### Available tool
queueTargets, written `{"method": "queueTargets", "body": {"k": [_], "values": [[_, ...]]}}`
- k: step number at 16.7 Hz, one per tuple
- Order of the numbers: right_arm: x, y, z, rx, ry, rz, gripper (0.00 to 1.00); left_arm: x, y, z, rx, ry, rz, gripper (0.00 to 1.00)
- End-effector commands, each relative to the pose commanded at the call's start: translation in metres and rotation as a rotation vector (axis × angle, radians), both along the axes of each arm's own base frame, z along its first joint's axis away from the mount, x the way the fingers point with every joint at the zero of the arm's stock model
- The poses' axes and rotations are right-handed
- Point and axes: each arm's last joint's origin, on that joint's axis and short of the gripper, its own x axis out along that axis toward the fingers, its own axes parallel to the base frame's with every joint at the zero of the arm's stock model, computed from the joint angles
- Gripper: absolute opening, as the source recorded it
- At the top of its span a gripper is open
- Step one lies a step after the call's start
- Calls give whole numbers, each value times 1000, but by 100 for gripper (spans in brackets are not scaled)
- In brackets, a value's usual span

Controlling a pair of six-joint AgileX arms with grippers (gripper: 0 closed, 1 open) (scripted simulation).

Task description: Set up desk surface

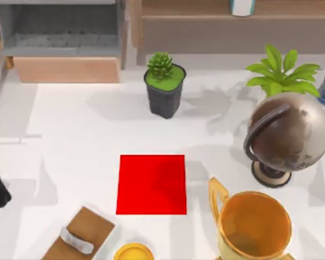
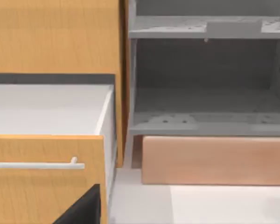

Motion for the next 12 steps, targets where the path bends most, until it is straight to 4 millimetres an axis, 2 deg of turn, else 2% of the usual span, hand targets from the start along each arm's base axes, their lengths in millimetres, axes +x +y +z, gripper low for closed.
{"method": "queueTargets", "body": {"k": [3, 6, 9, 12], "values": [[0, 0, 0, 0, 0, 0, 100, 0, 0, 2, 1, 6, 1, 100], [0, 0, 0, 0, 0, 0, 100, 1, 1, 20, 8, 59, 12, 100], [0, 0, 0, 0, 0, 0, 100, 10, 5, 57, 18, 167, 33, 100], [0, 0, 0, 0, 0, 0, 100, 35, 12, 103, 26, 323, 66, 100]]}}
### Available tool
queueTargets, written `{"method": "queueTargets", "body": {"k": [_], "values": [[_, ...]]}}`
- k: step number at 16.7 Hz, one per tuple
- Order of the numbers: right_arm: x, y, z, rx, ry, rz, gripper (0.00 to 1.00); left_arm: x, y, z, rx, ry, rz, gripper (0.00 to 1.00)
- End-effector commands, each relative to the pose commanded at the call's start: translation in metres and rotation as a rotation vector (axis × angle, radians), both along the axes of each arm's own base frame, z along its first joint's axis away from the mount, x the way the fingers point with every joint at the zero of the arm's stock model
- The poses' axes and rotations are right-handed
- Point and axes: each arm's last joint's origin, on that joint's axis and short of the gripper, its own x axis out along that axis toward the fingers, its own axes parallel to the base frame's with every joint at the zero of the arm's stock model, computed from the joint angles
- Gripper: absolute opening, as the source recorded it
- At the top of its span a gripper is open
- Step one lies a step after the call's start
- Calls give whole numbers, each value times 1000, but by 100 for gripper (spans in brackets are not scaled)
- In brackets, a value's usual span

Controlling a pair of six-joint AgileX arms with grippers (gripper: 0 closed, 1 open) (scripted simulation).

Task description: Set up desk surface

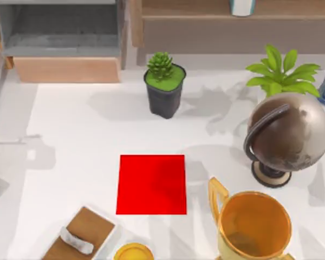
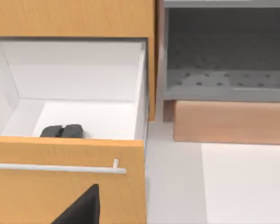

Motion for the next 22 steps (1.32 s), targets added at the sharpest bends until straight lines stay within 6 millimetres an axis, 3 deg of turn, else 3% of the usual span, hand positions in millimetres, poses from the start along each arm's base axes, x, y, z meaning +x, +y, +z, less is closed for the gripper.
{"method": "queueTargets", "body": {"k": [2, 5, 7, 9, 12, 15, 19, 22], "values": [[0, 0, 0, 0, 0, 0, 100, 29, 9, 29, 1, 121, 28, 100], [0, 0, 0, 0, 0, 0, 100, 90, 30, 62, -7, 314, 72, 100], [0, 0, 0, 0, 0, 0, 100, 138, 49, 70, -20, 445, 99, 100], [0, 0, 0, 0, 0, 0, 100, 186, 72, 65, -38, 574, 120, 100], [0, 0, 0, 0, 0, 0, 100, 250, 108, 35, -72, 756, 139, 100], [0, 0, 0, 0, 0, 0, 100, 297, 139, -12, -107, 916, 144, 100], [0, 0, 0, 0, 0, 0, 100, 331, 160, -73, -140, 1070, 127, 100], [0, 0, 0, 0, 0, 0, 100, 342, 161, -98, -145, 1126, 102, 100]]}}
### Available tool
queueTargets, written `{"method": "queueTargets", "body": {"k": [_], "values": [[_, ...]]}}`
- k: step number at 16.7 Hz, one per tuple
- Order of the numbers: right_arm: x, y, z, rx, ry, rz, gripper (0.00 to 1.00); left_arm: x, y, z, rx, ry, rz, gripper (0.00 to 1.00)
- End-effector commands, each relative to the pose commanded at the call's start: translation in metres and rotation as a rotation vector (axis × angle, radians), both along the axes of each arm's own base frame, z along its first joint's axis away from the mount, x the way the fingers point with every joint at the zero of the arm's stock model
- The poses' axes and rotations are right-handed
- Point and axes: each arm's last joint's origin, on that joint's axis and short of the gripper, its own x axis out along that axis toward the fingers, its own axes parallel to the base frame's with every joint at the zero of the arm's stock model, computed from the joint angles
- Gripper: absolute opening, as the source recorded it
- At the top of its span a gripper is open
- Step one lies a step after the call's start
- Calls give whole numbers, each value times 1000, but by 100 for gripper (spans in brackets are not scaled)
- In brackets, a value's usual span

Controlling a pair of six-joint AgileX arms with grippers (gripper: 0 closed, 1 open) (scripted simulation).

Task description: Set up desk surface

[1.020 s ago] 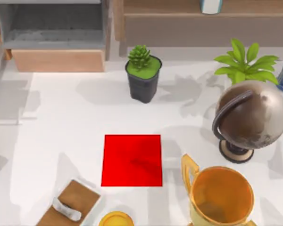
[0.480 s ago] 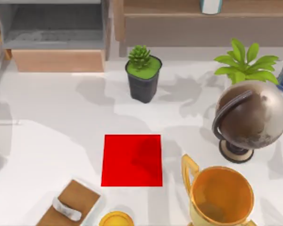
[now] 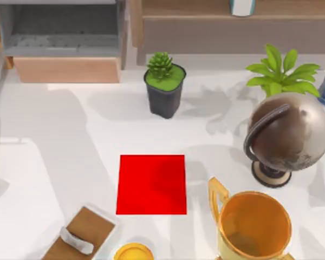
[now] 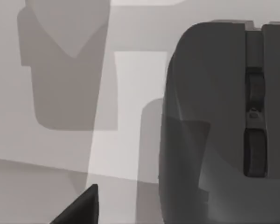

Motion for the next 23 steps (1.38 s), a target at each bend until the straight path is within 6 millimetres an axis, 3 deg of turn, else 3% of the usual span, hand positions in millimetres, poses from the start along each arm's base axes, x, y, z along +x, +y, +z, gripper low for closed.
{"method": "queueTargets", "body": {"k": [23], "values": [[0, 0, 0, 0, 0, 0, 100, 4, 1, -27, -1, 0, -5, 100]]}}
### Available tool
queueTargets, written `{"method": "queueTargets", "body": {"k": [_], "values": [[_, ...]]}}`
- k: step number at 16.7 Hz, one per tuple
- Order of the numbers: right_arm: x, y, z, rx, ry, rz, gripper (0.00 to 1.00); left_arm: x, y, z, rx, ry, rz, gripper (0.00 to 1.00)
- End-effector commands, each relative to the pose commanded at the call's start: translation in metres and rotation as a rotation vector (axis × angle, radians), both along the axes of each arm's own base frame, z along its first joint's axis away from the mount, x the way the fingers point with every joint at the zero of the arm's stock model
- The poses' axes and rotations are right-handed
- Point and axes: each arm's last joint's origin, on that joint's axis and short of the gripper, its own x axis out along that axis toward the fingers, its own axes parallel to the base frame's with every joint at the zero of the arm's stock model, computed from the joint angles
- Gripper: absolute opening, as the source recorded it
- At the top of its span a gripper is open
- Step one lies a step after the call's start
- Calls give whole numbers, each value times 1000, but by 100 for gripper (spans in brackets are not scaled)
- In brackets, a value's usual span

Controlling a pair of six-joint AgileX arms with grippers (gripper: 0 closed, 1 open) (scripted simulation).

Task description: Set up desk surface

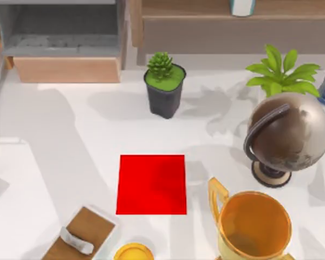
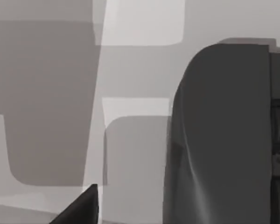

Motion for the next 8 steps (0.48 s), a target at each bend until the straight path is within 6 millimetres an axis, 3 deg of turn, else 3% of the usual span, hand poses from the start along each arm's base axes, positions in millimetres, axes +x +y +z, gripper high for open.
{"method": "queueTargets", "body": {"k": [5, 8], "values": [[0, 0, 0, 0, 0, 0, 100, 1, -2, -7, -3, 9, -2, 100], [0, 0, 0, 0, 0, 0, 100, 1, -2, -7, -3, 9, -2, 77]]}}
